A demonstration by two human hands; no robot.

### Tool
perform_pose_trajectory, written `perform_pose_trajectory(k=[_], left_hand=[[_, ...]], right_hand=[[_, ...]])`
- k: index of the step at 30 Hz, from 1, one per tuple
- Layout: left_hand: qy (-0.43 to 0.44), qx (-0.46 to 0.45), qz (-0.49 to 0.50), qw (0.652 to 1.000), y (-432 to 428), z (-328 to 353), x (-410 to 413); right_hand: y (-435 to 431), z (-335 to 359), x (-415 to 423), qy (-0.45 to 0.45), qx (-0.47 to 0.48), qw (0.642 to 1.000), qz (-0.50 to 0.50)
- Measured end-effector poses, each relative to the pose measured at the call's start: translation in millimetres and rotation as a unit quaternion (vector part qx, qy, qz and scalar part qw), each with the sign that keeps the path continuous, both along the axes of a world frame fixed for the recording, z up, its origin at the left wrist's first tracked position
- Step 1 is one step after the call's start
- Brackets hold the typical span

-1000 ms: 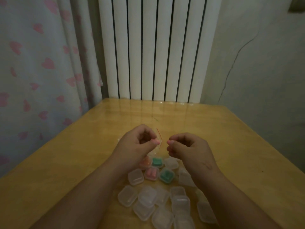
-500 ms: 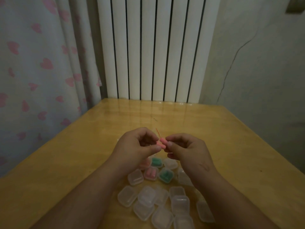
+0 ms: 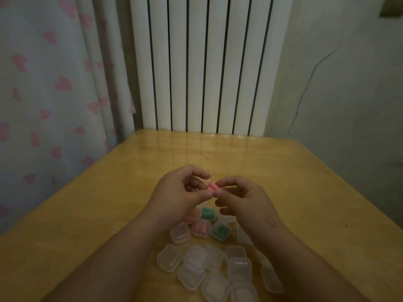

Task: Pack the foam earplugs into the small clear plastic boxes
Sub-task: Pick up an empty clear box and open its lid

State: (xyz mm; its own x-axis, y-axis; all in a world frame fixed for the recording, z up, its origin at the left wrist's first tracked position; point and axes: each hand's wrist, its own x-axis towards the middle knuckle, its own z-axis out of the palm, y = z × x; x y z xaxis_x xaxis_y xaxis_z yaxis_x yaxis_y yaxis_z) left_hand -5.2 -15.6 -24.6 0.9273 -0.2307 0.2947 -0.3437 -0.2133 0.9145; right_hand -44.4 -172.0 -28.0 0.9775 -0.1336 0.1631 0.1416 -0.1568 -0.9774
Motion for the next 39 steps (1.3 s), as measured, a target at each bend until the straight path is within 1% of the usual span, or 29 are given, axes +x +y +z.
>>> perform_pose_trajectory(k=[3,4,6,8,10,12,15,16,18,21,22,23,24,26,28,30,33,36,39], left_hand=[[-0.016,0.032,0.0,0.999,2.5,-0.2,1.4],[-0.033,0.063,0.008,0.997,4.2,-0.5,3.2],[-0.072,0.152,0.024,0.985,8.8,0.8,6.4],[-0.086,0.257,0.024,0.962,15.1,5.1,5.7],[-0.096,0.37,0.017,0.924,21.9,9.9,3.0],[-0.099,0.459,0.003,0.883,26.9,14.0,-0.1],[-0.068,0.539,-0.023,0.839,30.9,15.8,-3.1],[-0.06,0.553,-0.031,0.83,31.1,14.7,-3.5],[-0.047,0.559,-0.046,0.827,30.2,11.4,-4.6],[-0.037,0.54,-0.055,0.839,29.7,10.7,-5.6],[-0.035,0.52,-0.063,0.851,29.5,12.3,-6.1],[-0.029,0.485,-0.071,0.871,29.0,13.6,-6.0],[-0.015,0.432,-0.078,0.899,27.8,15.2,-6.1],[0.031,0.296,-0.082,0.951,24.5,17.0,-6.6],[0.069,0.187,-0.076,0.977,21.5,16.3,-6.6],[0.107,0.099,-0.088,0.985,19.7,15.0,-6.6],[0.143,-0.011,-0.121,0.982,20.6,10.2,-3.4],[0.147,-0.07,-0.143,0.976,20.3,5.5,0.0],[0.127,-0.097,-0.148,0.976,19.0,3.7,0.3]], right_hand=[[1.2,-0.2,-0.1,-0.002,0.001,1.0,-0.009],[1.0,-0.4,0.2,-0.007,0.009,1.0,-0.016],[-0.3,-1.1,1.3,-0.02,0.019,0.999,-0.035],[-2.0,-2.6,3.0,-0.031,0.014,0.998,-0.052],[-3.0,-3.9,4.2,-0.037,0.001,0.998,-0.058],[-3.4,-4.4,4.7,-0.037,-0.004,0.998,-0.059],[-2.9,-4.3,4.4,-0.028,-0.01,0.998,-0.056],[-2.1,-4.0,3.8,-0.023,-0.015,0.998,-0.054],[-1.1,-3.3,2.8,-0.016,-0.02,0.998,-0.051],[-0.7,-2.7,2.1,-0.014,-0.023,0.998,-0.05],[-1.0,-2.8,1.9,-0.014,-0.026,0.998,-0.051],[-1.2,-2.8,2.0,-0.014,-0.029,0.998,-0.054],[-1.9,-3.0,2.3,-0.013,-0.028,0.998,-0.06],[-3.3,-2.6,2.9,-0.003,-0.006,0.997,-0.071],[-4.4,-1.4,3.3,0.005,0.033,0.997,-0.075],[-5.5,-0.1,4.0,0.005,0.048,0.996,-0.08],[-5.9,3.2,4.3,0.001,0.041,0.995,-0.09],[-5.3,4.8,3.8,0.009,0.036,0.996,-0.083],[-3.9,4.7,3.1,0.026,0.041,0.997,-0.063]])
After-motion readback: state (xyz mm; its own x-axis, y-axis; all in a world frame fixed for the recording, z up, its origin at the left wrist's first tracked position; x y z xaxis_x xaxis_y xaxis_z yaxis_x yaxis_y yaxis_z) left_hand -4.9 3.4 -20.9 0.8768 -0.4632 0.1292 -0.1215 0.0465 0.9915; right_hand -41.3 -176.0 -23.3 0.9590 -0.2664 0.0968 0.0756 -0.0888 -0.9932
